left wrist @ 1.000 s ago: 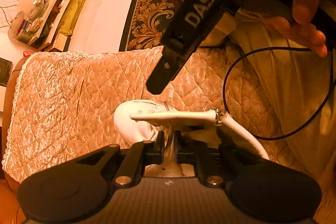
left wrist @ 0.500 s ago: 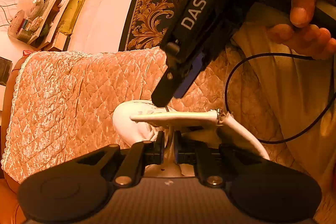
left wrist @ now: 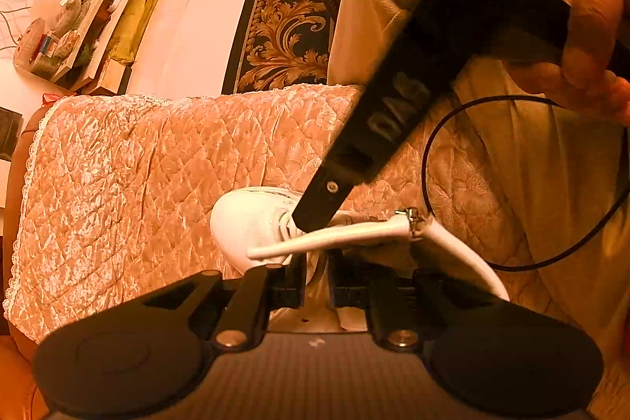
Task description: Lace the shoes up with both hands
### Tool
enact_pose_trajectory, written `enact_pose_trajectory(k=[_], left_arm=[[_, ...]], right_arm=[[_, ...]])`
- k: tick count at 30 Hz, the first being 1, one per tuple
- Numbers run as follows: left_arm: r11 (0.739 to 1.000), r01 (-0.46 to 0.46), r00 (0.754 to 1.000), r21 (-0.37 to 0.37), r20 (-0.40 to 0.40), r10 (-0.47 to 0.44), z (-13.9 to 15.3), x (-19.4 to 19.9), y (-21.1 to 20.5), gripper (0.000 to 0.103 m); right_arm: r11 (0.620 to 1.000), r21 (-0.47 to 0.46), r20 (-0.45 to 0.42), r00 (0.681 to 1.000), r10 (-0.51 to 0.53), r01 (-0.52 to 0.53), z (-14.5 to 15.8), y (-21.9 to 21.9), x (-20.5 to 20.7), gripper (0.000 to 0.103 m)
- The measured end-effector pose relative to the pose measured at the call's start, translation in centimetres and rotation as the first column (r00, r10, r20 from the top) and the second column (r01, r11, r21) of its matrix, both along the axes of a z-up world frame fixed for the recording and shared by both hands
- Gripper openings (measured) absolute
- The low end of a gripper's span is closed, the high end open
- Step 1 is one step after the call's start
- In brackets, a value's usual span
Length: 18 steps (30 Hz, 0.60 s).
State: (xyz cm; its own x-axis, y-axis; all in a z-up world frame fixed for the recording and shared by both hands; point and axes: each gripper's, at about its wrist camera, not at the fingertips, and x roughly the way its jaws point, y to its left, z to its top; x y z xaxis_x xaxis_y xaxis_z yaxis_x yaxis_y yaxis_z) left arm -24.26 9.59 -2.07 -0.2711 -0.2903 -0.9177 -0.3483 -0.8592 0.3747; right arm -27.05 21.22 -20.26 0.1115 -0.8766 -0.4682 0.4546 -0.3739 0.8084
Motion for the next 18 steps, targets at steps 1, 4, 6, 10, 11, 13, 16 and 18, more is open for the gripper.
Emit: enact_pose_trajectory(k=[1, 4, 6, 10, 11, 13, 16, 18], left_arm=[[1.000, -0.005, 1.000, -0.008, -0.003, 0.005, 0.0, 0.0, -0.1, 0.022], [1.000, -0.018, 1.000, -0.022, -0.013, 0.018, 0.1, 0.1, -0.3, 0.037], [0.999, -0.026, 1.000, -0.025, -0.018, 0.025, 0.2, 0.1, -0.4, 0.039], [0.999, -0.041, 0.999, -0.031, -0.029, 0.040, 0.4, 0.3, -0.7, 0.044], [0.998, -0.044, 0.999, -0.033, -0.032, 0.043, 0.4, 0.3, -0.7, 0.045], [0.998, -0.052, 0.998, -0.036, -0.037, 0.050, 0.5, 0.3, -0.8, 0.046], [0.998, -0.056, 0.998, -0.017, -0.043, 0.055, 0.6, 0.4, -1.1, 0.044], [0.999, -0.052, 0.998, 0.003, -0.039, 0.053, 0.6, 0.4, -1.1, 0.035]], right_arm=[[1.000, 0.018, -0.075, 0.997, 0.024, -0.023, 0.7, -0.3, 0.5, 0.004], [0.994, 0.083, -0.308, 0.947, 0.093, -0.071, 2.7, -1.4, 2.3, 0.004], [0.991, 0.111, -0.399, 0.910, 0.114, -0.076, 3.5, -1.6, 3.2, 0.004], [0.986, 0.162, -0.574, 0.809, 0.130, -0.044, 4.6, -1.5, 4.7, 0.001], [0.982, 0.187, -0.637, 0.758, 0.136, -0.019, 4.8, -1.5, 5.2, 0.001], [0.978, 0.210, -0.693, 0.708, 0.137, 0.017, 4.9, -1.3, 5.2, 0.001], [0.983, 0.173, -0.640, 0.765, 0.067, 0.059, 5.4, 0.1, 3.4, 0.002], [0.990, 0.122, -0.548, 0.836, 0.004, 0.075, 5.4, 0.9, 2.0, 0.002]])
